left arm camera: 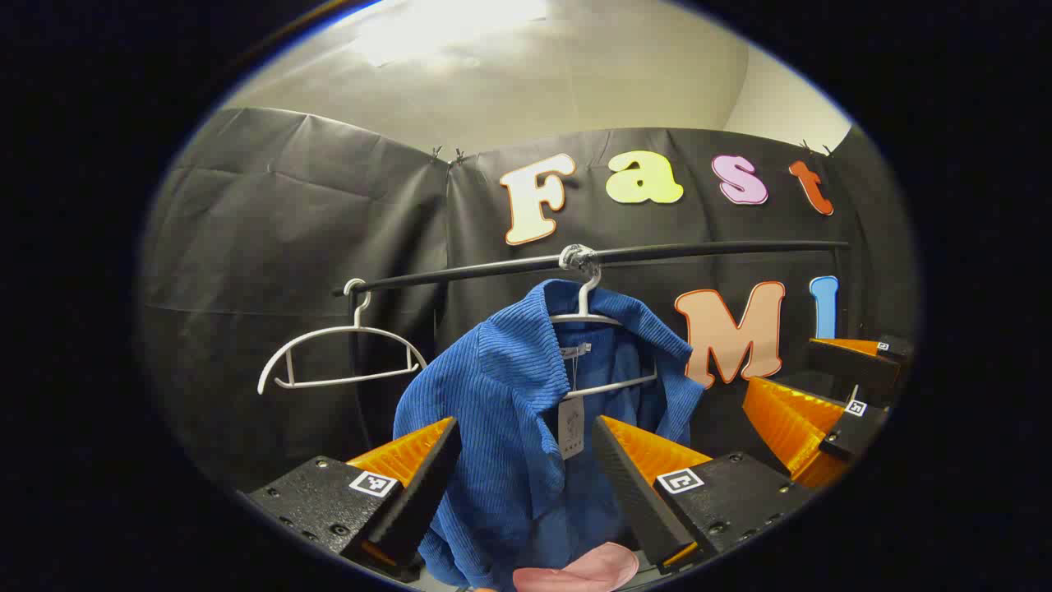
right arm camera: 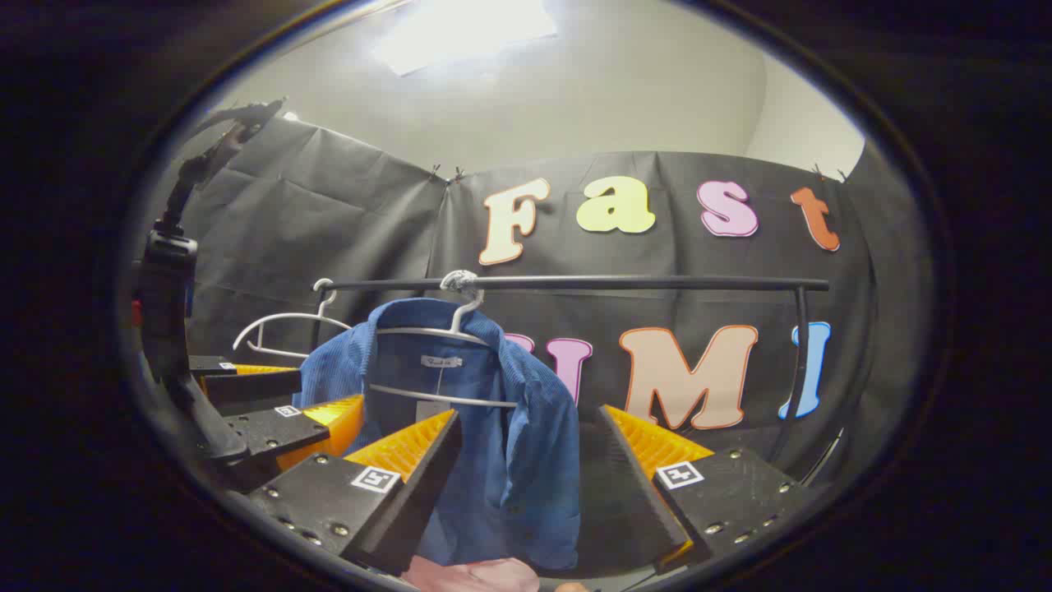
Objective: Grasp the clothes on the hanger with both hands and then place them into the laundry hamper below.
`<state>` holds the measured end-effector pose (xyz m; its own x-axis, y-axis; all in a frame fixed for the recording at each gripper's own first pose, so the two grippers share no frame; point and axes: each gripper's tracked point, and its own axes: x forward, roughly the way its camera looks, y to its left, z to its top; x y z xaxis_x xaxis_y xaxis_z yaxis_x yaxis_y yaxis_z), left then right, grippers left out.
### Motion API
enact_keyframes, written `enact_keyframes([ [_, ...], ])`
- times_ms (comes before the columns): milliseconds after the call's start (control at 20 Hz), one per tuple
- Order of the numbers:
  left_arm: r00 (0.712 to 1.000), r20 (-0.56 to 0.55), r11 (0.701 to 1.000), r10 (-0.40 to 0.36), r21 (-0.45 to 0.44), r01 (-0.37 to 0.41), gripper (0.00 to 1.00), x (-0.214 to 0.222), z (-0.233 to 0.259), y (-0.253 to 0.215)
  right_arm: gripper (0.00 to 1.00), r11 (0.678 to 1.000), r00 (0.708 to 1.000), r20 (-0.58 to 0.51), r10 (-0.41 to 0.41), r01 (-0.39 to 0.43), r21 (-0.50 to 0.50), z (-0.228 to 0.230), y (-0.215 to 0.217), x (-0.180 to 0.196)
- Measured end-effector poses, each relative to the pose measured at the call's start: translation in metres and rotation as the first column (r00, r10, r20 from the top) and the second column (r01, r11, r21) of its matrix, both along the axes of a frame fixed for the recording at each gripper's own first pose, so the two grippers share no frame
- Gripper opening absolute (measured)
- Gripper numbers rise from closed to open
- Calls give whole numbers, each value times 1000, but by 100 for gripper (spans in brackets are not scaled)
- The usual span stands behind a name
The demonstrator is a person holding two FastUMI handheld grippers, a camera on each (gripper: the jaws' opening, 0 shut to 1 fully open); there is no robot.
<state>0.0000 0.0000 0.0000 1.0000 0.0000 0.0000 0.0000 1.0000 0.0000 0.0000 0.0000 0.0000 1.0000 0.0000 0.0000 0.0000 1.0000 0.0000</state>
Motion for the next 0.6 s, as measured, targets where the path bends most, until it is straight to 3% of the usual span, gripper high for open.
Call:
enact_keyframes([
  [600,999,-28,999,33,40,-32,97,0,-12,1,96,1000,1000,-11,29,-29,-4,-6,3,3],
])
